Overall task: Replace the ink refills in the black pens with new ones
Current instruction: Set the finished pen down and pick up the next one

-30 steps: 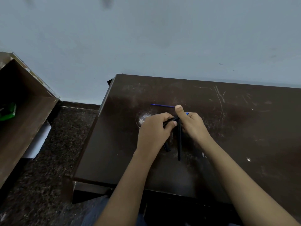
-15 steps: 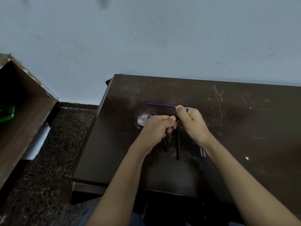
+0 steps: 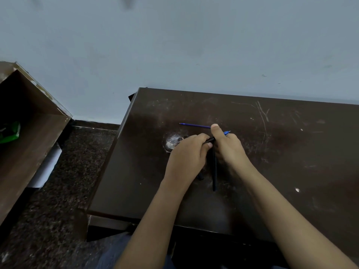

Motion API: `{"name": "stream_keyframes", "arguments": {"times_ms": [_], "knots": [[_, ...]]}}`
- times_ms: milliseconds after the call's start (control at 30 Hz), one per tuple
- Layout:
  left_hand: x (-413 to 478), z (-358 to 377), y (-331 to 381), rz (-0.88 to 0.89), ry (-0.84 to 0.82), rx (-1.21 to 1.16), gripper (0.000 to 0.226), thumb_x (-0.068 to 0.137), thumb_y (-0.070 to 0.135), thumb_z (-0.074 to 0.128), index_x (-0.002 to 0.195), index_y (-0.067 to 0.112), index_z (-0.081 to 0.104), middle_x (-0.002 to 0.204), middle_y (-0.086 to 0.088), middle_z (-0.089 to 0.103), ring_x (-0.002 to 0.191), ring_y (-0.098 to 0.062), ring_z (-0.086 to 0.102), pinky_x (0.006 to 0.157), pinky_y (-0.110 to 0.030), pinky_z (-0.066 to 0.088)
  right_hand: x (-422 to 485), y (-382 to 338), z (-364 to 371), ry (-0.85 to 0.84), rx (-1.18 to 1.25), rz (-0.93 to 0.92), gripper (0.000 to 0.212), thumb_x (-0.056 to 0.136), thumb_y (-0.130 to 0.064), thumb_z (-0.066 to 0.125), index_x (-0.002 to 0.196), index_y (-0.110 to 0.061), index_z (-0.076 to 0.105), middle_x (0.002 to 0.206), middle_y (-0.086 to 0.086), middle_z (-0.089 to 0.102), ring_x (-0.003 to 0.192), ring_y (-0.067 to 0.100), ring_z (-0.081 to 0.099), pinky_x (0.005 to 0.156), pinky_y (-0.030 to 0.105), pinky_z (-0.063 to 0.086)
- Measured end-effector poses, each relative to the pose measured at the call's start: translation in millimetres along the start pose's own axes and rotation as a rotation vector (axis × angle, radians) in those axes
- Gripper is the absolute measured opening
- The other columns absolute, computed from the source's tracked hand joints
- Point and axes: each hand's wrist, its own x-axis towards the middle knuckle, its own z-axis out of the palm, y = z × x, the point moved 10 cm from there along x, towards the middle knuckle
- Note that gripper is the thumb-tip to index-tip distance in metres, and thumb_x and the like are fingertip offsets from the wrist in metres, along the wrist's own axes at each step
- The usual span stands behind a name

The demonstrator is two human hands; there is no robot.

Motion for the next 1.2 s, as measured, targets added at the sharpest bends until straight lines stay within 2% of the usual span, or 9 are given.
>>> {"name": "stream_keyframes", "arguments": {"times_ms": [167, 300, 467, 567, 733, 900, 1000, 1067, 1200], "knots": [[-1, -4, 4, -0.052, 0.002, -0.194, 0.020, 0.097, 0.026, 0.046, 0.084, 0.019, 0.060, 0.065, 0.007, 0.054, 0.065, -0.010, 0.052, 0.064, -0.032, 0.044, -6, -22, 2, -0.072, 0.141, -0.134, 0.046, 0.089, -0.022, 0.046, 0.048, -0.020, 0.027, 0.048, -0.003, 0.023, 0.043, 0.011, 0.020, 0.045, 0.027, 0.019], [-1, 4, 4, -0.132, -0.149, -0.528, 0.034, 0.098, 0.023, 0.047, 0.065, 0.028, 0.055, 0.055, 0.010, 0.047, 0.053, -0.002, 0.044, 0.055, -0.015, 0.039, -15, -37, 2, -0.165, 0.150, -0.286, 0.056, 0.095, -0.016, 0.041, 0.040, -0.020, 0.035, 0.042, -0.003, 0.031, 0.039, 0.009, 0.025, 0.041, 0.022, 0.025], [-9, 25, 5, -0.288, -0.448, -0.904, 0.041, 0.101, 0.027, 0.040, 0.063, 0.019, 0.052, 0.051, 0.008, 0.036, 0.041, -0.003, 0.025, 0.037, -0.012, 0.023, -27, -50, 2, -0.203, 0.182, -0.441, 0.049, 0.098, -0.009, 0.038, 0.049, -0.004, 0.047, 0.044, 0.004, 0.054, 0.044, 0.021, 0.048, 0.044, 0.028, 0.038], [-18, 35, 11, -0.367, -0.606, -1.087, 0.045, 0.102, 0.034, 0.035, 0.061, 0.021, 0.051, 0.050, 0.009, 0.032, 0.041, -0.003, 0.019, 0.035, -0.013, 0.018, -32, -57, -2, -0.207, 0.182, -0.521, 0.048, 0.097, -0.018, 0.041, 0.050, -0.015, 0.051, 0.046, 0.001, 0.056, 0.046, 0.012, 0.057, 0.048, 0.022, 0.045], [-5, 18, -12, -0.307, -0.299, -0.731, 0.036, 0.101, 0.032, 0.040, 0.076, 0.020, 0.063, 0.057, 0.011, 0.050, 0.043, 0.000, 0.037, 0.043, -0.011, 0.030, -20, -43, 13, -0.269, -0.009, -0.467, 0.050, 0.098, -0.044, 0.038, 0.070, -0.005, 0.049, 0.061, 0.003, 0.056, 0.064, 0.029, 0.057, 0.069, 0.041, 0.046], [-3, 11, -27, -0.353, -0.130, -0.650, 0.031, 0.100, 0.030, 0.044, 0.083, 0.018, 0.068, 0.060, 0.010, 0.060, 0.048, 0.007, 0.048, 0.054, -0.009, 0.036, -12, -35, 10, -0.222, 0.257, -0.344, 0.034, 0.097, -0.015, 0.051, 0.085, 0.017, 0.051, 0.057, -0.001, 0.055, 0.048, 0.004, 0.053, 0.053, 0.016, 0.042], [-4, 9, -31, -0.388, -0.104, -0.610, 0.030, 0.099, 0.029, 0.046, 0.081, 0.018, 0.067, 0.059, 0.010, 0.061, 0.047, 0.008, 0.048, 0.058, -0.015, 0.036, -8, -27, 15, -0.290, 0.378, -0.227, 0.018, 0.095, 0.001, 0.045, 0.101, 0.008, 0.060, 0.079, 0.002, 0.064, 0.059, 0.009, 0.053, 0.060, 0.024, 0.041], [-5, 11, -31, -0.391, -0.105, -0.599, 0.030, 0.099, 0.029, 0.046, 0.080, 0.020, 0.067, 0.060, 0.010, 0.061, 0.046, 0.008, 0.048, 0.060, -0.017, 0.035, -7, -22, 19, -0.329, 0.480, -0.135, 0.027, 0.092, 0.007, 0.042, 0.108, -0.002, 0.063, 0.092, 0.007, 0.065, 0.063, 0.013, 0.051, 0.063, 0.028, 0.043], [-5, 11, -33, -0.404, -0.099, -0.589, 0.029, 0.099, 0.032, 0.046, 0.081, 0.022, 0.067, 0.060, 0.010, 0.062, 0.047, 0.007, 0.047, 0.061, -0.017, 0.037, -4, -18, 12, -0.253, 0.450, -0.127, 0.007, 0.092, -0.013, 0.058, 0.094, -0.008, 0.063, 0.071, 0.002, 0.059, 0.060, 0.007, 0.053, 0.064, 0.021, 0.044]]}}
